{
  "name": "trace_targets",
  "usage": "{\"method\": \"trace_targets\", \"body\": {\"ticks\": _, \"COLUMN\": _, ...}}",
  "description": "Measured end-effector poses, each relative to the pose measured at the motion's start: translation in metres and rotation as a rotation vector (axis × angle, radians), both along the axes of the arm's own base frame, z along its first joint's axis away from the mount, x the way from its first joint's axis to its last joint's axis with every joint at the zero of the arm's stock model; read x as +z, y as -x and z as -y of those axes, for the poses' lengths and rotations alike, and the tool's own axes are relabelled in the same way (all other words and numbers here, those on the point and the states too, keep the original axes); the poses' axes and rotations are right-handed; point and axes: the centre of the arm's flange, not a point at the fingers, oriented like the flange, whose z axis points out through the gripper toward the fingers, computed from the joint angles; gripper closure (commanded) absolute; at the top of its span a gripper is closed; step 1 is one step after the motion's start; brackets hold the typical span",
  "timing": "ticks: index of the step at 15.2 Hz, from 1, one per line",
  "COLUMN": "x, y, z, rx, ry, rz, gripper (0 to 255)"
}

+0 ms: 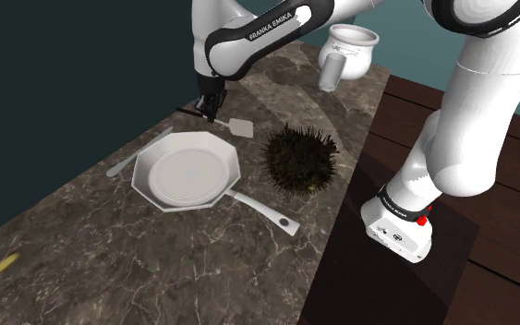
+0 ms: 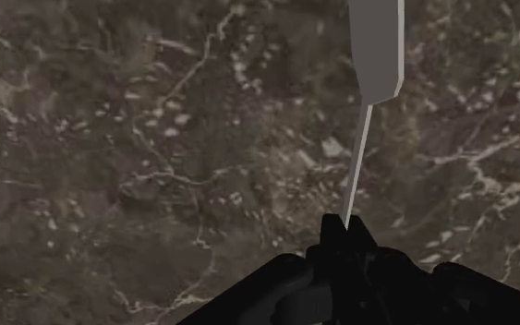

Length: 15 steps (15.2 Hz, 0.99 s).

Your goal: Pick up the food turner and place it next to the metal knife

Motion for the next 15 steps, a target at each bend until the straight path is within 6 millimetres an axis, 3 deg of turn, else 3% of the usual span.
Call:
{"method": "trace_targets", "body": {"ticks": 1, "x": 0.000, "y": 0.000, "z": 0.000, "rx": 0.000, "ry": 0.000, "rz": 0.000, "gripper": 0}}
{"method": "trace_targets", "body": {"ticks": 7, "x": 0.000, "y": 0.000, "z": 0.000, "rx": 0.000, "ry": 0.000, "rz": 0.000, "gripper": 0}}
{"method": "trace_targets", "body": {"ticks": 12, "x": 0.043, "y": 0.004, "z": 0.001, "rx": 0.000, "ry": 0.000, "rz": 0.001, "gripper": 0}}
{"method": "trace_targets", "body": {"ticks": 15, "x": 0.049, "y": 0.003, "z": 0.001, "rx": 0.000, "ry": 0.000, "rz": 0.000, "gripper": 0}}
